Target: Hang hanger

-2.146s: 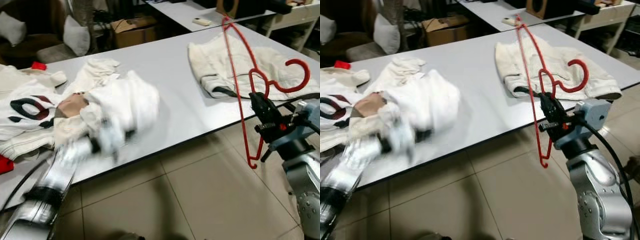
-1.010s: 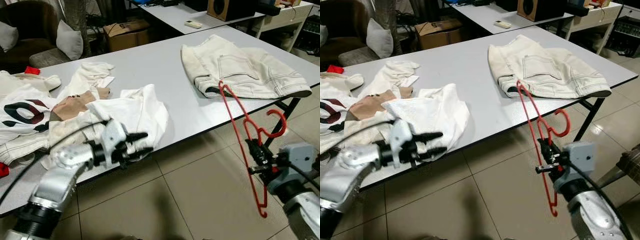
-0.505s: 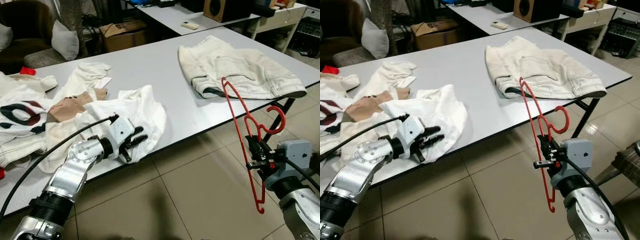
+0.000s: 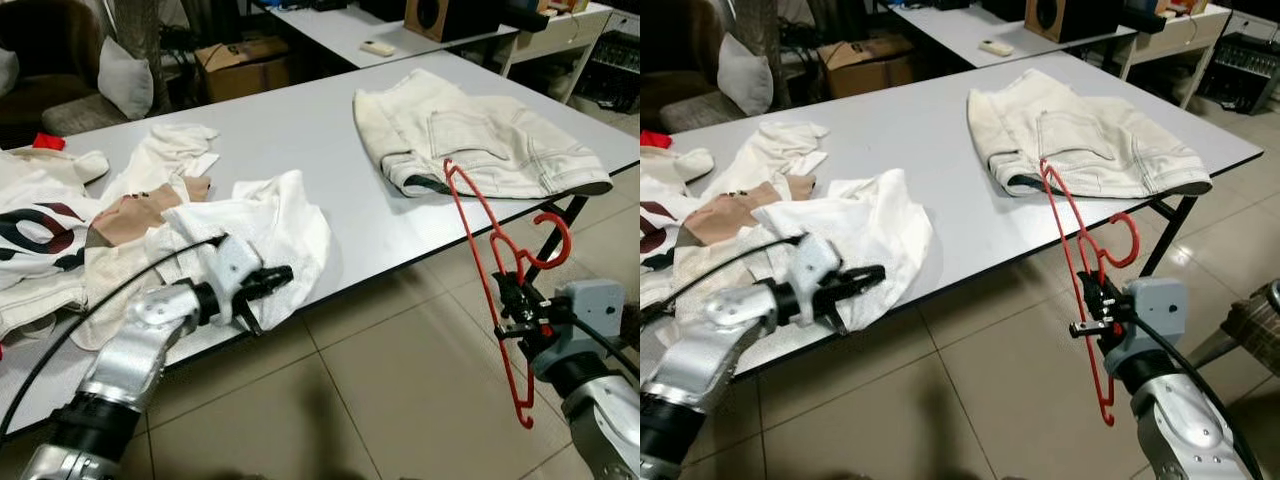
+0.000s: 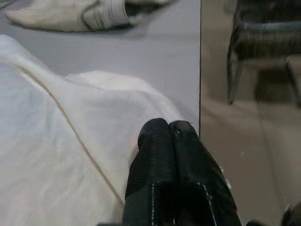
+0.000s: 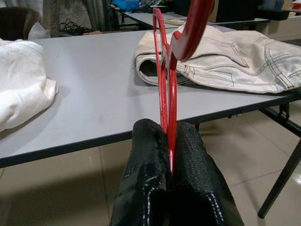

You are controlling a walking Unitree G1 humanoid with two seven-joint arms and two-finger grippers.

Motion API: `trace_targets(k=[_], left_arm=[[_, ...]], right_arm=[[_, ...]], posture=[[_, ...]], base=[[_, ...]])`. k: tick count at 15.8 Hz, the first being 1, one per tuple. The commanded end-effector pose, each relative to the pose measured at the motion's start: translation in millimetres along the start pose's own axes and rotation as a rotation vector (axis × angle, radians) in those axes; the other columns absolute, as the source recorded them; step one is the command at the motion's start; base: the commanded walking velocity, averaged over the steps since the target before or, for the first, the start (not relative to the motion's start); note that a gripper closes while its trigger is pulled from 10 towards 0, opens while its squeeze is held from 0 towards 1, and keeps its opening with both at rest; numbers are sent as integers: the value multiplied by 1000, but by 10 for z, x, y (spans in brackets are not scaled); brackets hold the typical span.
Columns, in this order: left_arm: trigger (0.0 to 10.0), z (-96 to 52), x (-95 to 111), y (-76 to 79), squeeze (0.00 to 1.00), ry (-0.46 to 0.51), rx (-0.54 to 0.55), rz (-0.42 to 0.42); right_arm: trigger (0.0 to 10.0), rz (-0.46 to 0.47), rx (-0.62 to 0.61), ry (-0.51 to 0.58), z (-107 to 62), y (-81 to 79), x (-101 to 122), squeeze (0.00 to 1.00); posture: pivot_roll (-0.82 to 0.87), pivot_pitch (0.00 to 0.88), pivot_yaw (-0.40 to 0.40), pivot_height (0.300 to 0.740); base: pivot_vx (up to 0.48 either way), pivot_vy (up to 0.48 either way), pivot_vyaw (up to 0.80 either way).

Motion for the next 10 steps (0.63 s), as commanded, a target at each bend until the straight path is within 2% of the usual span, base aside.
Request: trace_targets(k=[1,2,4,6,7,10], left_arm=[[10000,-63,84,-27,0,49,-12,-32],[10000,-124,112,-39,1000,70,-22,-21],[10000,-188,23,22,1000,-3,-94,-1],[10000,-220,-104,51,1000,-99,-120,28],[10000,-220,-134,66,1000,-117,-111,11],[10000,-171,-200,61,1000,-143,-34,51]], right_arm=[[10000,-7,16,17,32,-2,58,0],[10000,-4,24,17,50,-14,57,0],[10000,-11,37,0,65,-38,19,0],[10000,-12,33,1,82,-42,8,0],[10000,9,28,18,100,-38,36,0],[10000,2,18,3,60,-16,24,0]], posture=[[-216,0,37,740],[-211,0,34,740],[-202,0,31,740],[-196,0,29,740],[-191,0,25,740],[-197,0,9,740]], base=[[0,0,0],[0,0,0],[0,0,0],[0,0,0],[0,0,0],[0,0,0]])
Point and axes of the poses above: a point about 5 cm out from each wrist's last joint towards the gripper, its own z axis pointing out of the wrist towards the gripper, its own x axis along the axis of the wrist's last joint, y = z × x, the point moved 1 cm from there along z, pointing out of the wrist towards the gripper, and after that the axes turned 3 degrees about -z, right-handed, at the moved point
